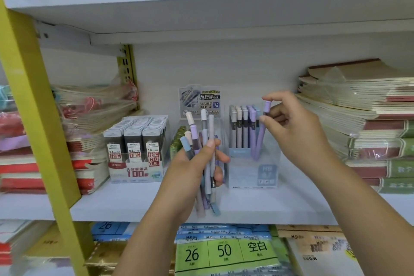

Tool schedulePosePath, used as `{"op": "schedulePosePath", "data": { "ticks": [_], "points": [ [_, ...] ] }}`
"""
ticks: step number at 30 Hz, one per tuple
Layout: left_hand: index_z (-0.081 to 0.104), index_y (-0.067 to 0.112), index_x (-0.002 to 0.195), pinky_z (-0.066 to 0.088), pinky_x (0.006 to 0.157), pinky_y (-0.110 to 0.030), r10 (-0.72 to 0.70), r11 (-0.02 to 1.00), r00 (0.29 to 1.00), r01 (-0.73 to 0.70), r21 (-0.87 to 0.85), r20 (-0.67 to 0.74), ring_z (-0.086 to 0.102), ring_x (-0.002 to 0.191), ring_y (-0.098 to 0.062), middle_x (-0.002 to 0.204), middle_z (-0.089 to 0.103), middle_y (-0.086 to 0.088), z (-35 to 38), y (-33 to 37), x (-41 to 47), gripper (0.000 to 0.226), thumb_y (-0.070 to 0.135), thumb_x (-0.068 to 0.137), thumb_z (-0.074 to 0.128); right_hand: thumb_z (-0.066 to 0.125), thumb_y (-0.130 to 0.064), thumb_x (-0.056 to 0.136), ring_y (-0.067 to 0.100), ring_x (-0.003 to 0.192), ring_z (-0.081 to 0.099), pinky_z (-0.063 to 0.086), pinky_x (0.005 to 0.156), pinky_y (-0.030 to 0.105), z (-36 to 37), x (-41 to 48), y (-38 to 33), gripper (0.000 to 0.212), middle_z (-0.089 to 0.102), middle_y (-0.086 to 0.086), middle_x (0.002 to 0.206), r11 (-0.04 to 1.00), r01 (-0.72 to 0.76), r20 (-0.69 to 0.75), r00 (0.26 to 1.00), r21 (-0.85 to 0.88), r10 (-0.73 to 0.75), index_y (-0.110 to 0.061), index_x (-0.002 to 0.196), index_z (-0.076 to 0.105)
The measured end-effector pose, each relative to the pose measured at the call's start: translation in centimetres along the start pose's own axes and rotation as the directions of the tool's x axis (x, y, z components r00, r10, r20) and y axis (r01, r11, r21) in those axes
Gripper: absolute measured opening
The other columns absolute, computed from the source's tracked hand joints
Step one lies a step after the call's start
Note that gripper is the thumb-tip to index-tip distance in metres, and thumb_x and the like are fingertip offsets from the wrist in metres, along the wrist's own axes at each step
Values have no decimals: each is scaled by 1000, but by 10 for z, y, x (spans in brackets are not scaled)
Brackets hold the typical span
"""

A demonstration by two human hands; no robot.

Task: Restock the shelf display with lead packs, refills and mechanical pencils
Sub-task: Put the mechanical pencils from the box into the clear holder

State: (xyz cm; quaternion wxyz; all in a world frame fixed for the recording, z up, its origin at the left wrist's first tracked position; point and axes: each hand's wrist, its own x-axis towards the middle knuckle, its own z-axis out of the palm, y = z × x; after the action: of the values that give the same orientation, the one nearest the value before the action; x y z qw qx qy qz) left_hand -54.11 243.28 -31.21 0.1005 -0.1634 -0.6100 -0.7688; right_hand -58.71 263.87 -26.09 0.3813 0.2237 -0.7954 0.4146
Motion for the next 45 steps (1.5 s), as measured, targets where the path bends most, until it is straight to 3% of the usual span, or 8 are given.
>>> {"op": "schedulePosePath", "data": {
  "ticks": [5, 10, 18, 23, 27, 34, 39, 45],
  "points": [
    [67, 12, 113, 52, 56, -27, -16, 1000, 999, 15, 26, 47, 58, 55, -16, 92, 75, -7, 4, 1, -1, 43, 43, 84, 62, 64, -28, 90, 13, 99, 40, 27, 74, 23, 1, -2, 6, 25, 57, -13, 90, 951, 46, 69, 997, -307, -26, -35, 113, 63],
    [75, 28, 100, 53, 58, -27, -15, 999, 994, 11, 34, 108, 61, 58, -16, 95, 76, -9, 8, 5, -5, 24, 43, 86, 62, 56, -35, 92, 7, 101, 28, 23, 82, 19, -1, -2, -8, 30, 46, -7, 99, 935, 41, 41, 999, -352, -28, -31, 120, 65],
    [74, 33, 101, 57, 66, -28, -32, 998, 989, 24, 54, 144, 71, 70, -19, 99, 77, -9, 16, 10, -8, 24, 48, 86, 64, 68, -27, 87, 1, 77, 66, 49, 66, 9, 7, -14, -51, 7, 73, -7, 83, 932, -237, 382, 916, 273, 121, -25, 90, 74],
    [75, 30, 106, 58, 67, -29, -103, 995, 979, 102, 15, 175, 75, 87, -27, 108, 76, -11, 9, 7, -8, 27, 45, 87, 63, 63, -21, 90, 8, 69, 66, 48, 56, 14, 6, -8, -48, 10, 75, 2, 83, 806, -343, 285, 931, 481, 226, -14, 93, 69],
    [74, 25, 105, 51, 55, -26, -141, 990, 973, 135, 47, 181, 68, 73, -19, 106, 75, -14, -6, 11, -8, 25, 41, 87, 68, 62, -10, 90, 16, 73, 70, 54, 61, 22, 3, -8, -47, 14, 75, 6, 84, 752, -348, 274, 934, 561, 228, -12, 104, 61],
    [75, 14, 93, 44, 45, -22, -96, 995, 995, 96, 0, 33, 59, 56, -14, 87, 75, -12, -31, 25, -10, 20, 26, 77, 71, 70, -2, 82, 20, 80, 69, 55, 66, 27, -11, -18, -49, 19, 74, 1, 85, 891, -307, 366, 914, 335, 177, -21, 84, 70],
    [62, 7, 105, 48, 46, -22, -13, 993, 998, 7, -115, -57, 63, 59, -13, 104, 75, -19, -34, 34, -11, 31, 21, 78, 68, 71, -8, 82, 16, 69, 63, 53, 68, 33, -15, -25, -55, 24, 71, 0, 77, 948, -279, 531, 832, 155, 158, -31, 84, 74],
    [65, 11, 100, 49, 45, -23, 21, 988, 998, -31, -154, -65, 62, 58, -14, 96, 75, -18, -22, 31, -12, 27, 21, 75, 72, 75, -20, 80, 5, 65, 65, 50, 60, 15, -9, -30, -62, 14, 70, -9, 76, 949, -262, 612, 784, 174, 104, -31, 89, 72]
  ]
}}
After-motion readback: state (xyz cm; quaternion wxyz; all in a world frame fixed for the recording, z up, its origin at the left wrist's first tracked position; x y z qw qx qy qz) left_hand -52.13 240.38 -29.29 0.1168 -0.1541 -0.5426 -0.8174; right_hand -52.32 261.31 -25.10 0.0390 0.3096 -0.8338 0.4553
